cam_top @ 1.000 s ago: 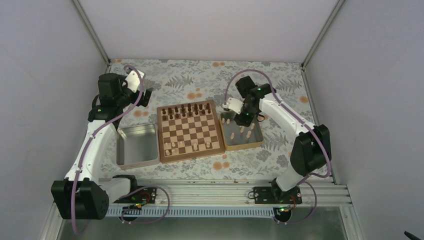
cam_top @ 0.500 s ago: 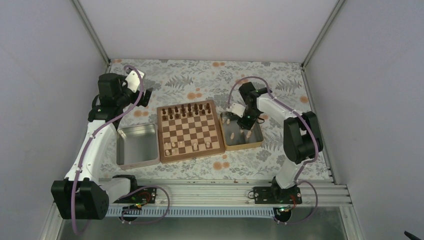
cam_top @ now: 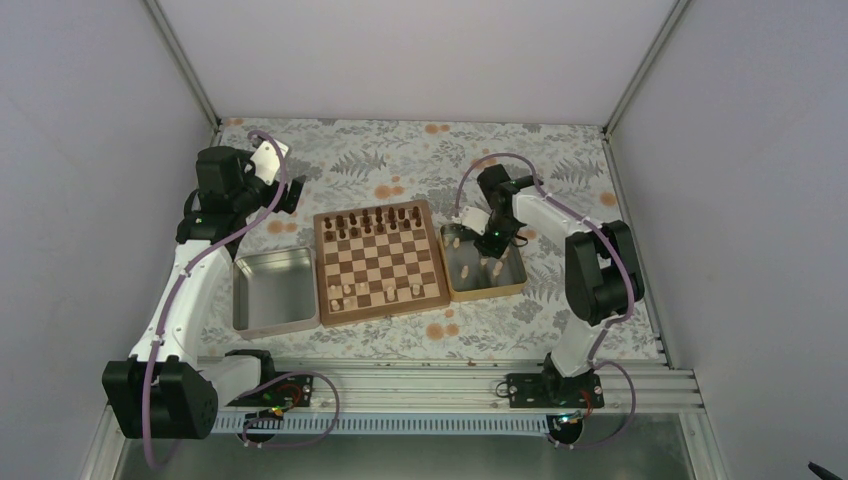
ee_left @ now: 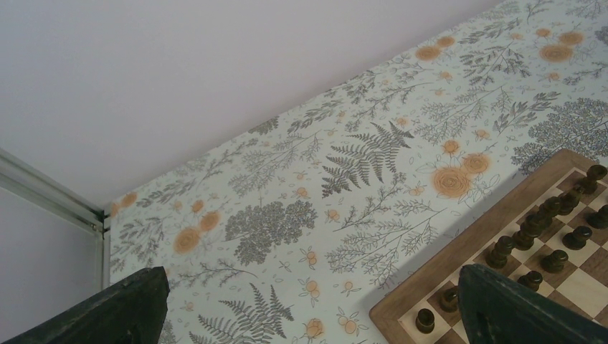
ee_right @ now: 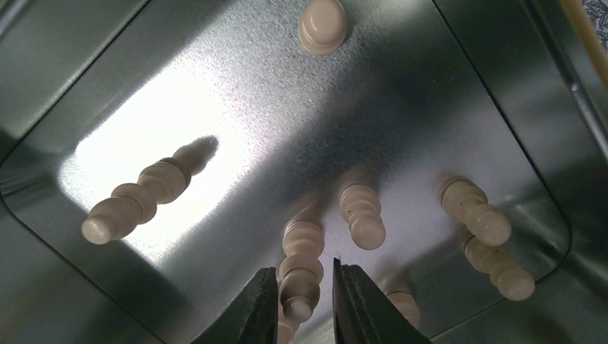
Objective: Set up the chess pieces on the board
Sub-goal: Pick up the chess piece from the storage box.
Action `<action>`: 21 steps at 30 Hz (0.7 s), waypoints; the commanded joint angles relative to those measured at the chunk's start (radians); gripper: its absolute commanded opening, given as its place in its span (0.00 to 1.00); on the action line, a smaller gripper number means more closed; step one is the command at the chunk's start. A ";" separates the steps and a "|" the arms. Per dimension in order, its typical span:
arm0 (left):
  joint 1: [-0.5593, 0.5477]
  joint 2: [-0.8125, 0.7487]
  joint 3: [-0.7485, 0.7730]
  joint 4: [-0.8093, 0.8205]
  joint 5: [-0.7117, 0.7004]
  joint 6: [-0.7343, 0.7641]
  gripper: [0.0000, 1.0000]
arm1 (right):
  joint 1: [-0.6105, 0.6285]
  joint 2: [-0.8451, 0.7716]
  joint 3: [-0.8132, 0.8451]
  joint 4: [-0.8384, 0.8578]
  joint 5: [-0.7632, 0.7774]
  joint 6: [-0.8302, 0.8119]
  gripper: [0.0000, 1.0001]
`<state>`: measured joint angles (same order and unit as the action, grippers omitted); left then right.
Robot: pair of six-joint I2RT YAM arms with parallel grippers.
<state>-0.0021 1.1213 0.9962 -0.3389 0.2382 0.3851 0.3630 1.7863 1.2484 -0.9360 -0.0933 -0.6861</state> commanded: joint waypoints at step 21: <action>0.005 -0.006 -0.001 -0.004 0.016 0.011 1.00 | -0.006 -0.103 0.133 -0.130 0.006 0.005 0.04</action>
<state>-0.0021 1.1213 0.9962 -0.3389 0.2409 0.3851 0.3519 1.7451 1.2953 -1.0187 -0.0914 -0.6865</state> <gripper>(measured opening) 0.999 0.081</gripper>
